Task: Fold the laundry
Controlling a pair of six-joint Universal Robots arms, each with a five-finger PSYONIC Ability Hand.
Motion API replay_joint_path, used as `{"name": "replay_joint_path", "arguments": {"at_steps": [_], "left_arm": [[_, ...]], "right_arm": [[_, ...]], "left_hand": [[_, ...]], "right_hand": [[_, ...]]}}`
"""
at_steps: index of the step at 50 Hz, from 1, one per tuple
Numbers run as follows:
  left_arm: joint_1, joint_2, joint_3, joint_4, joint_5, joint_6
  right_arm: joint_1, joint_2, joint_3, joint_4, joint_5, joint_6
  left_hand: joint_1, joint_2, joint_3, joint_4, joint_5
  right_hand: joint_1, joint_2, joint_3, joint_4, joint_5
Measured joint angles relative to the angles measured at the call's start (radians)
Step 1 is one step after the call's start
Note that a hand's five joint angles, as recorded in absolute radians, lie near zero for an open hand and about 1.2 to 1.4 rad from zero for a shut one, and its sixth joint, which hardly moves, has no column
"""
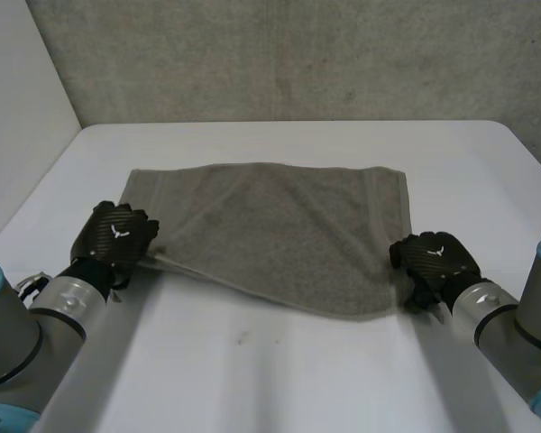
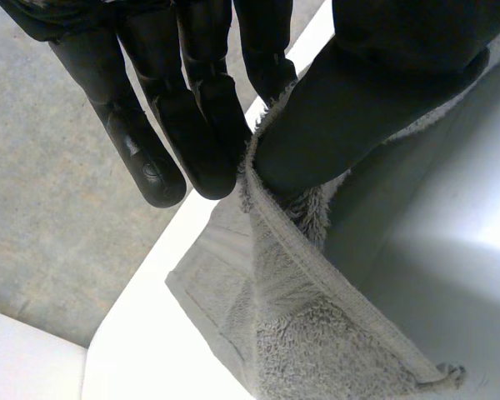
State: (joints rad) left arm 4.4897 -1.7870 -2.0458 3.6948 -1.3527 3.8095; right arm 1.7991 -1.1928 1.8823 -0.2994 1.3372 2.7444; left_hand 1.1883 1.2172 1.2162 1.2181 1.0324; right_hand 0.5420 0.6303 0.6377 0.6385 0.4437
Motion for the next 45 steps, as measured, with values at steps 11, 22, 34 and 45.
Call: {"name": "replay_joint_path", "arguments": {"at_steps": [11,22,34,45], "left_arm": [[0.025,-0.001,0.003,0.002,0.001,-0.001],[0.033,-0.012,0.005,0.008,0.0,-0.002],[0.08,-0.102,0.032,0.006,-0.009,0.01],[0.135,-0.018,-0.028,-0.045,0.025,0.017]], "right_arm": [[-0.006,0.06,-0.024,-0.068,0.06,-0.132],[-0.034,0.06,-0.071,-0.045,0.066,-0.152],[-0.067,-0.022,-0.075,0.078,0.058,-0.167],[-0.091,-0.045,-0.087,0.208,0.056,-0.3]], "left_hand": [[-0.001,0.0,0.0,0.0,0.0],[-0.211,-0.219,-0.218,-0.22,-0.209],[-0.311,-0.354,-0.353,-0.354,-0.363],[-0.044,-0.01,-0.012,-0.012,-0.022]], "right_hand": [[0.125,0.15,0.151,0.149,0.139],[0.365,0.542,0.544,0.551,0.518],[0.365,0.542,0.544,0.553,0.526],[0.365,0.542,0.544,0.554,0.527]]}}
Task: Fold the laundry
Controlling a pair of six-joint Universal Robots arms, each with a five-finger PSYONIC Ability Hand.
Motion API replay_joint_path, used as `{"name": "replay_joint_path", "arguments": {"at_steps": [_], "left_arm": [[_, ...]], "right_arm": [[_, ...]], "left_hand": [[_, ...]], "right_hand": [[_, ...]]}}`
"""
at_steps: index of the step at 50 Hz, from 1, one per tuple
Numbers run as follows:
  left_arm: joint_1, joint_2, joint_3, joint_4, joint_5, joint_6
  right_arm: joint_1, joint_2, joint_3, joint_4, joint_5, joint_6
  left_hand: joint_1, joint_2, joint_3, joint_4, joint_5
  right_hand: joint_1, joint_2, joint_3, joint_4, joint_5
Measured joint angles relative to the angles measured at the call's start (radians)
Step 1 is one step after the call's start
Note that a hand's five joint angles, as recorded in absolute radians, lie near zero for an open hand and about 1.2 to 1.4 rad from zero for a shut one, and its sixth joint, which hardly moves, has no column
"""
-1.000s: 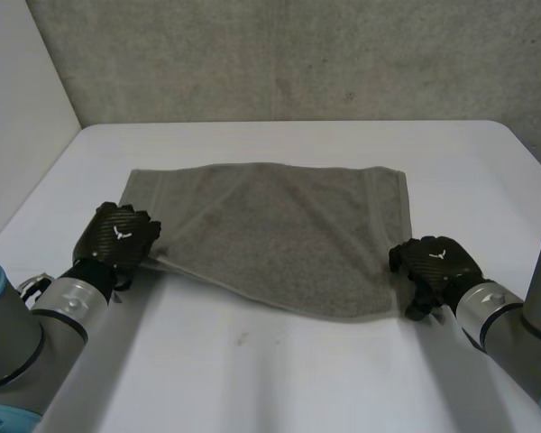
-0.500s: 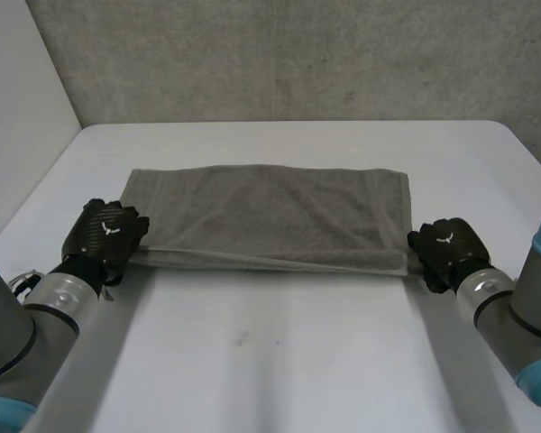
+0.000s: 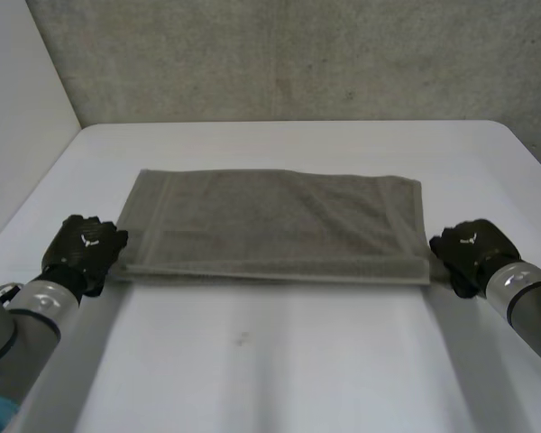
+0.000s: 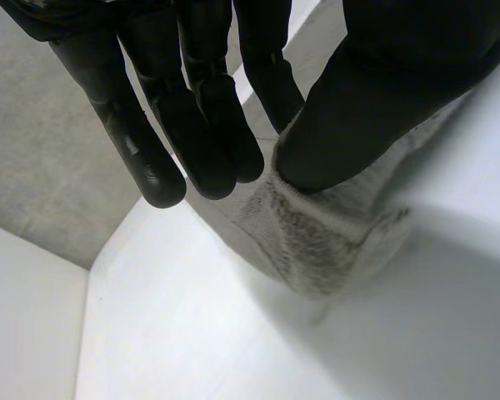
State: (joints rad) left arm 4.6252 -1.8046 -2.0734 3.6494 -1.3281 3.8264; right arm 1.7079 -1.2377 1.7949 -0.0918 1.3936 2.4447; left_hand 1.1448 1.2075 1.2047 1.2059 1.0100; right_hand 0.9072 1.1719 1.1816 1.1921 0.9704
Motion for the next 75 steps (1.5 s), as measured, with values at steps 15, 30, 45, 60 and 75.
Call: {"name": "replay_joint_path", "arguments": {"at_steps": [15,30,45,60,75], "left_arm": [[0.006,0.455,-0.112,-0.638,0.041,0.161],[-0.053,0.117,0.13,-0.285,0.113,0.16],[-0.142,-0.397,0.644,-0.189,0.044,0.143],[-0.178,-0.588,0.904,-0.17,0.049,0.147],[-0.181,-0.495,0.883,-0.158,0.042,0.136]], "right_arm": [[-0.117,-0.182,-0.032,0.596,-0.028,-0.387],[-0.097,-0.057,-0.222,0.492,-0.041,-0.205],[0.025,0.275,-0.569,0.397,0.154,-0.133],[0.051,0.464,-0.78,0.352,0.232,-0.141],[0.049,0.266,-0.782,0.197,0.291,-0.003]], "left_hand": [[0.005,0.01,0.011,0.011,0.014],[0.024,0.01,0.011,0.012,0.02],[0.035,0.01,0.011,0.012,0.027],[0.009,-0.063,-0.06,-0.062,-0.022],[-0.95,-1.024,-1.02,-1.021,-0.976]], "right_hand": [[0.0,0.0,0.0,0.0,0.004],[0.0,0.0,0.0,0.0,0.009],[0.0,0.0,0.0,0.0,0.01],[-0.295,-0.426,-0.428,-0.414,-0.352],[-0.699,-0.945,-0.973,-0.962,-0.913]]}}
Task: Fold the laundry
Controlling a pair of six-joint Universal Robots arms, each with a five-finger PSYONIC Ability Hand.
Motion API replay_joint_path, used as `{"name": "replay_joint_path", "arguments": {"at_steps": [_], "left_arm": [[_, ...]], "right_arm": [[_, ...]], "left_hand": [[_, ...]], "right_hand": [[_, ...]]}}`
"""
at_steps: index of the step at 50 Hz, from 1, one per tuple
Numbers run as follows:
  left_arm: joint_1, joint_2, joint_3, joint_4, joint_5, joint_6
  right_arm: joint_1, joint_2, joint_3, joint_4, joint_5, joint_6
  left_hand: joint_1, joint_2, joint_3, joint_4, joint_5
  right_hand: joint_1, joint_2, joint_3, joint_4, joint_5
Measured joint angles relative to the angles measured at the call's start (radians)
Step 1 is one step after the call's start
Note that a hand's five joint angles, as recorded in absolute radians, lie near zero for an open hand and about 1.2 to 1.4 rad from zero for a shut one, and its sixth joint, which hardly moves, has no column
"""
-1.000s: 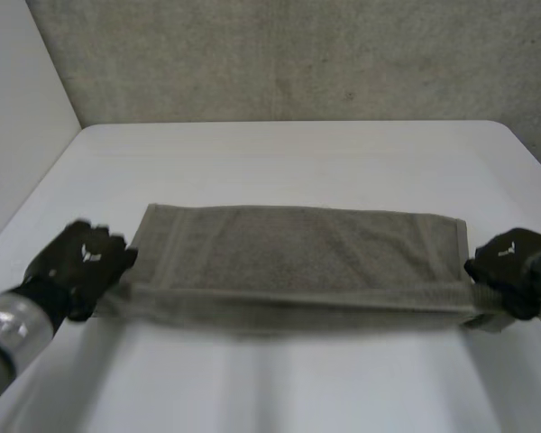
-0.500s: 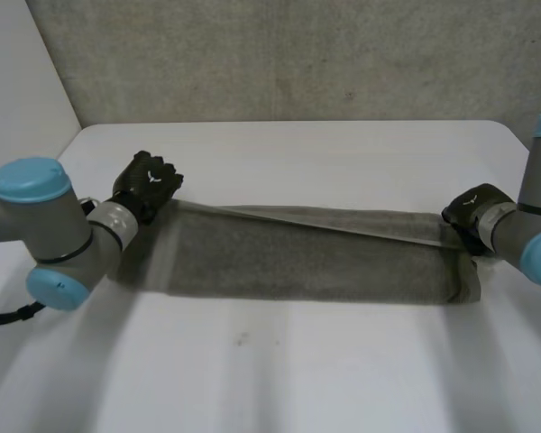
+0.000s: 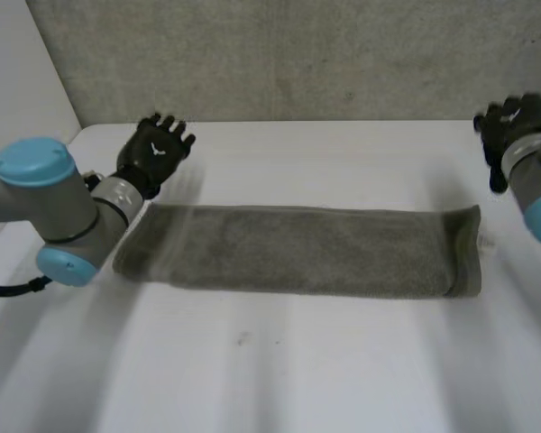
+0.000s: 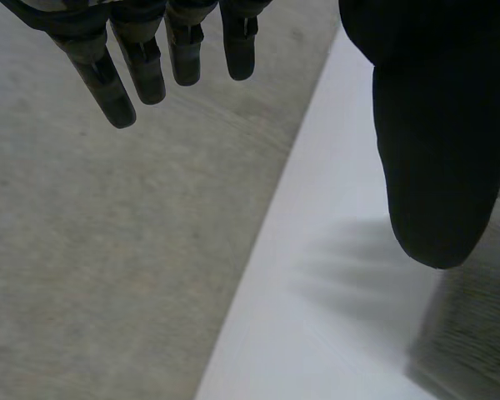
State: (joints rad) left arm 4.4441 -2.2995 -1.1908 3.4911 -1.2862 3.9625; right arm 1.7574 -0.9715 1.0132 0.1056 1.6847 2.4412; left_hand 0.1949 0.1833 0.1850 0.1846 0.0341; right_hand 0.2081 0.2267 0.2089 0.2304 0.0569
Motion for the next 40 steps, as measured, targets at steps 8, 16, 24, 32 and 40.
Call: {"name": "replay_joint_path", "arguments": {"at_steps": [8,16,24,32,40], "left_arm": [[0.021,0.183,-0.135,-0.001,0.0,-0.082],[0.041,0.357,-0.332,0.003,0.003,-0.201],[0.04,0.442,-0.498,0.002,0.004,-0.317],[0.036,0.472,-0.58,0.004,0.006,-0.384],[0.04,0.471,-0.599,0.038,0.005,-0.386]], "right_arm": [[-0.008,-0.216,0.191,-0.033,-0.1,0.065],[-0.041,-0.326,0.398,-0.004,-0.142,0.118],[-0.106,-0.348,0.599,-0.014,-0.262,0.2],[-0.148,-0.284,0.73,-0.136,-0.333,0.251],[-0.15,-0.191,0.756,-0.254,-0.328,0.283]], "left_hand": [[-0.007,-0.005,-0.004,-0.004,-0.005],[-0.007,-0.006,-0.004,-0.006,-0.006],[-0.007,-0.006,-0.004,-0.006,-0.006],[-0.007,-0.006,-0.004,-0.006,-0.006],[-0.007,-0.006,-0.004,-0.006,-0.006]], "right_hand": [[0.0,0.0,0.0,0.0,0.0],[0.0,0.0,0.0,0.0,0.0],[0.035,0.058,0.082,0.057,0.064],[0.106,0.119,0.167,0.147,0.137],[0.166,0.198,0.234,0.211,0.197]]}}
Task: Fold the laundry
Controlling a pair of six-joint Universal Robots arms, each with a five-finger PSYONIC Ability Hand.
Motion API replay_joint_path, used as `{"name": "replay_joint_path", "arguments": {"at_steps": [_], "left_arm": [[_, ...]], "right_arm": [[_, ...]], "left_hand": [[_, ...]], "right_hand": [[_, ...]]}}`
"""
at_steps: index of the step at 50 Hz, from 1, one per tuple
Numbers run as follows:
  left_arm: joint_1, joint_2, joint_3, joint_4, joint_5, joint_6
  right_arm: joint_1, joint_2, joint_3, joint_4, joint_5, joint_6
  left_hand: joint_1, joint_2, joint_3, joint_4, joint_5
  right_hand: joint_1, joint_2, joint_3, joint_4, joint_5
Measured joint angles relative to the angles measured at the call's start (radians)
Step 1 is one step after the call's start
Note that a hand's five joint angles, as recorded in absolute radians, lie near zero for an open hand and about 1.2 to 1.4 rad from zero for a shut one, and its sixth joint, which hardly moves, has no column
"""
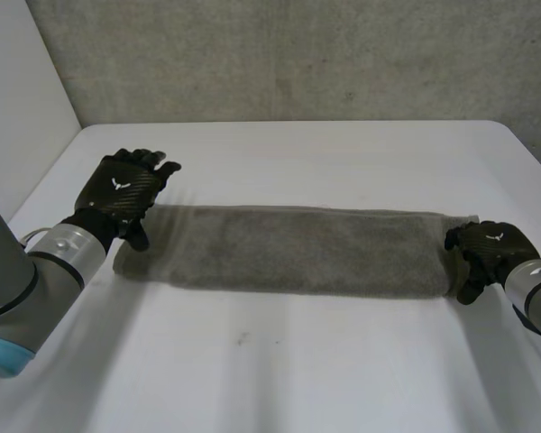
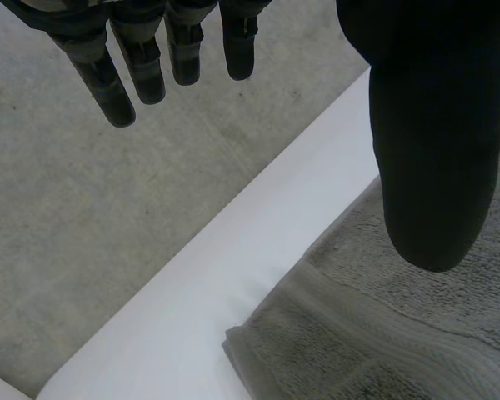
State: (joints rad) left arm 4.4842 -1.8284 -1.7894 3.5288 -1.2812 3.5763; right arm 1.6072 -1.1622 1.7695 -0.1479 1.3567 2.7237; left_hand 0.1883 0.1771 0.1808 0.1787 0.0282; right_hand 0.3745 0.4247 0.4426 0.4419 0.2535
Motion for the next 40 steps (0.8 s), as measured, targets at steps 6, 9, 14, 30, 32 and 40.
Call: {"name": "replay_joint_path", "arguments": {"at_steps": [6,9,14,30,32,40], "left_arm": [[0.001,-0.004,-0.013,0.027,0.0,0.001],[-0.001,-0.005,-0.019,0.035,0.0,0.001],[-0.004,-0.005,-0.024,0.039,0.001,0.001],[-0.002,0.003,-0.034,0.038,0.001,0.002],[-0.002,0.003,-0.034,0.038,0.001,0.002],[-0.002,0.005,-0.037,0.037,-0.001,0.003]], "right_arm": [[0.0,0.052,-0.011,-0.043,0.02,-0.004],[-0.001,0.069,-0.02,-0.065,0.051,-0.021],[-0.013,0.066,-0.035,-0.125,0.136,-0.112],[0.003,-0.023,-0.166,-0.249,0.232,-0.584],[0.026,-0.026,-0.179,-0.247,0.231,-0.58],[0.389,-0.006,-0.318,-0.229,0.163,-0.541]], "left_hand": [[0.0,0.0,0.0,0.0,0.0],[0.0,0.0,0.0,0.0,0.0],[0.0,0.0,0.0,0.0,0.0],[-0.01,-0.004,-0.006,-0.004,0.0],[-0.01,-0.004,-0.006,-0.004,0.0],[-0.01,-0.006,-0.006,-0.006,0.0]], "right_hand": [[0.079,0.104,0.083,0.085,0.076],[0.356,0.431,0.411,0.414,0.396],[0.57,0.74,0.718,0.741,0.696],[0.57,0.74,0.728,0.75,0.709],[0.57,0.74,0.729,0.75,0.709],[0.57,0.74,0.741,0.751,0.716]]}}
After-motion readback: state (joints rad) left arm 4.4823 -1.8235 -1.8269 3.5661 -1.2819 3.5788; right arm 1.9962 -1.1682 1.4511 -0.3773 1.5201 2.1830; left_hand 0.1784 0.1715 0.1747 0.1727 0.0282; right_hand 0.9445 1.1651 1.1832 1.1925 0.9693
